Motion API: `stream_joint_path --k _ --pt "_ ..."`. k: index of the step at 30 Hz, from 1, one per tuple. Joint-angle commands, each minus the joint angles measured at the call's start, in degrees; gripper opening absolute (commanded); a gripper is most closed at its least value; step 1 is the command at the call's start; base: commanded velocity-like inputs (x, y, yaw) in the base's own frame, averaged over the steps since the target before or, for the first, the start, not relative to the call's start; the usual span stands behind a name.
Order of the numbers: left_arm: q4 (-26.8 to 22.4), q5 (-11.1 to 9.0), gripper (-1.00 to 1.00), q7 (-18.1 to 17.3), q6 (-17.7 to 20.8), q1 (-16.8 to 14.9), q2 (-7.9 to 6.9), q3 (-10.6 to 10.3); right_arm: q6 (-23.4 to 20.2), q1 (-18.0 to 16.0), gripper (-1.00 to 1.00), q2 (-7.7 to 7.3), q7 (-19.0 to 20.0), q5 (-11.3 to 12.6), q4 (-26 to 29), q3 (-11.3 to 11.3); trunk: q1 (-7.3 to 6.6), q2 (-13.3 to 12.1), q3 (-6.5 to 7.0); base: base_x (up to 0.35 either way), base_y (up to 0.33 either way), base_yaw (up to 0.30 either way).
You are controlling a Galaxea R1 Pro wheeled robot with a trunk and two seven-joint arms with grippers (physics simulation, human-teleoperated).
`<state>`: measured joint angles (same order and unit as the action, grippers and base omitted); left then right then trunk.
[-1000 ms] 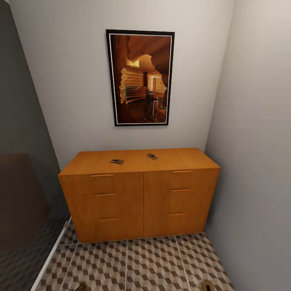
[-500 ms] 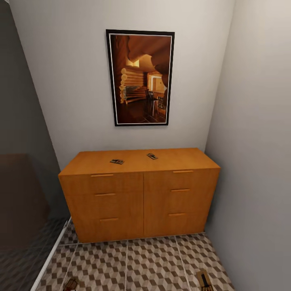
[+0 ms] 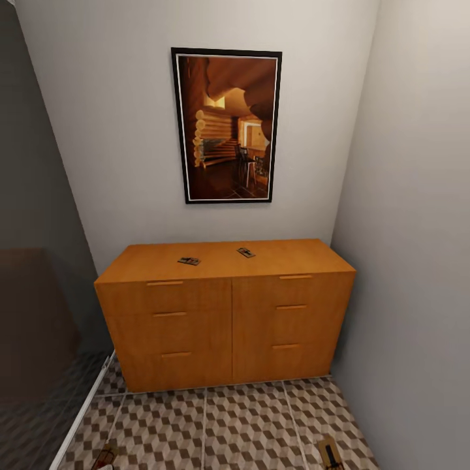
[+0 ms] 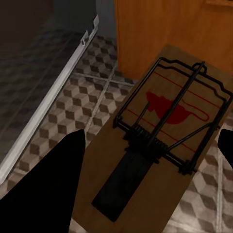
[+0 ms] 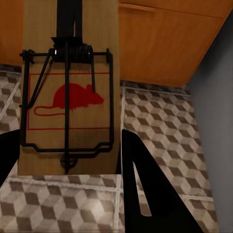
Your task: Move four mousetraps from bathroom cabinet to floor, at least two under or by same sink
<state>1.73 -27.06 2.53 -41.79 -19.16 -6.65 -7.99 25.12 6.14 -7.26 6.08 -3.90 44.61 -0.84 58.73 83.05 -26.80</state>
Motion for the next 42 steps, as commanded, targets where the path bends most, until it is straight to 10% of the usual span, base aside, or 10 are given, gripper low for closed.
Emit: stream_joint_path --k 1,42 --pt "0.2 -0.1 -1.00 0.2 -0.3 -0.1 0.03 -0.5 0.1 0.0 -1.00 -0.01 0.3 -0.2 0.0 -0.1 0.00 0.0 -0.05 0.000 0.000 0.000" --pt "1.4 0.0 -1.00 0.3 0.0 -0.1 0.85 -0.5 3.9 0.0 -1.00 0.14 -0.2 -0.3 0.0 0.0 0.00 0.0 -0.05 0.000 0.000 0.004"
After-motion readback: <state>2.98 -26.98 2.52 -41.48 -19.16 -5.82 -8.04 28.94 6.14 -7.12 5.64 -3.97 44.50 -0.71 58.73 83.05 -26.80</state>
